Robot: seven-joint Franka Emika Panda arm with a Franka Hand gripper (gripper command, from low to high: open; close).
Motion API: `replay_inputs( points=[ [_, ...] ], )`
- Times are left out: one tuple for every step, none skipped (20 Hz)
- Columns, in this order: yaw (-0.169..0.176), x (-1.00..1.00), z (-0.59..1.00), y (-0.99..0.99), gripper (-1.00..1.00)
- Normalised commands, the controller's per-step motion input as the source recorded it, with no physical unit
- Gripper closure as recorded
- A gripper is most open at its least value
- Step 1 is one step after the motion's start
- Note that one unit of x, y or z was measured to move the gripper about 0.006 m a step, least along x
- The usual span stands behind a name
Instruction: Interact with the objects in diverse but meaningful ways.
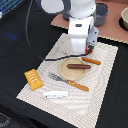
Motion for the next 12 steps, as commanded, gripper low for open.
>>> replay_inputs(
  points=[
    [0.060,0.48,0.00,0.28,-1.00],
    [0.055,0.42,0.00,0.24,-1.00],
    [0.046,0.37,0.00,0.20,-1.00],
    [0.041,0.35,-0.01,0.18,-1.00],
    [0.032,0.32,-0.01,0.17,-1.00],
    [0.028,0.33,-0.01,0.11,-1.00],
    [0.018,0.35,-0.03,0.00,-1.00],
    [0.000,0.38,0.00,-0.02,-1.00],
    [0.000,0.37,0.00,-0.11,-1.00],
    [0.000,0.39,0.00,-0.19,-1.00],
    [0.000,0.40,0.00,-0.21,-1.00],
    [0.000,0.37,0.00,-0.18,-1.00]
  ],
)
